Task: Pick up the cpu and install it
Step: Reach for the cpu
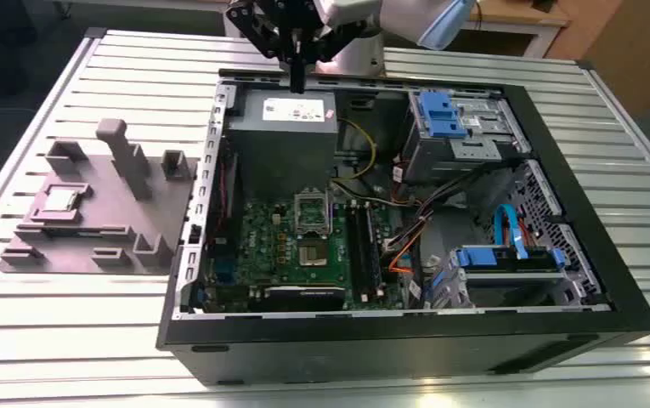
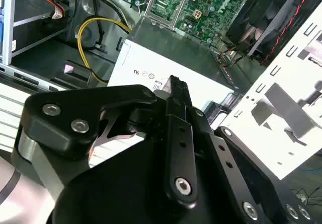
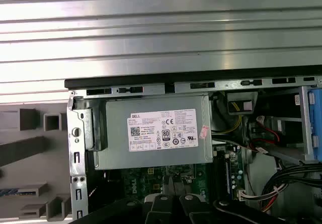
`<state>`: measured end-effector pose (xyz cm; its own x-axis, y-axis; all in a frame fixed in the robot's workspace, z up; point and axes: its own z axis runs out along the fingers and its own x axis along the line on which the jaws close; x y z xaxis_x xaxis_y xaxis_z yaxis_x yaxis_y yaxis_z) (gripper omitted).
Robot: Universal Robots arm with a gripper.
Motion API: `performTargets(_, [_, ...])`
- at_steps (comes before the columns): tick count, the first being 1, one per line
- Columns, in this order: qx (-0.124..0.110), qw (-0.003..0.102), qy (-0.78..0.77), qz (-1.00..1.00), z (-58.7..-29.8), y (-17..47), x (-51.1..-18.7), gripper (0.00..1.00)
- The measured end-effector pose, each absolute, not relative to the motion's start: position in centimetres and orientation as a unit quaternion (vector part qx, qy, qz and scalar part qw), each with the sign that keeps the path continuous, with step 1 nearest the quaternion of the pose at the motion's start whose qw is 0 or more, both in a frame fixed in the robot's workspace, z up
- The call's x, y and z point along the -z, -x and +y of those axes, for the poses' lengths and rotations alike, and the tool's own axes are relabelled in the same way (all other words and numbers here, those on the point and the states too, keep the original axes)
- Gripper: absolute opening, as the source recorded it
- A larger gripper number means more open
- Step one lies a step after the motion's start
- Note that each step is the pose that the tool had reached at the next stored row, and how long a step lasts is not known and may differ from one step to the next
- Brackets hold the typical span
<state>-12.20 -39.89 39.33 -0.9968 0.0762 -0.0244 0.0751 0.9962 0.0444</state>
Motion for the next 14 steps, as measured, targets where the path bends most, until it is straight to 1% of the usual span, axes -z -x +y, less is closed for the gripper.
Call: performTargets(14, [-0.022,0.013,-0.038,0.999,-39.89,12.2,-39.33,0.11])
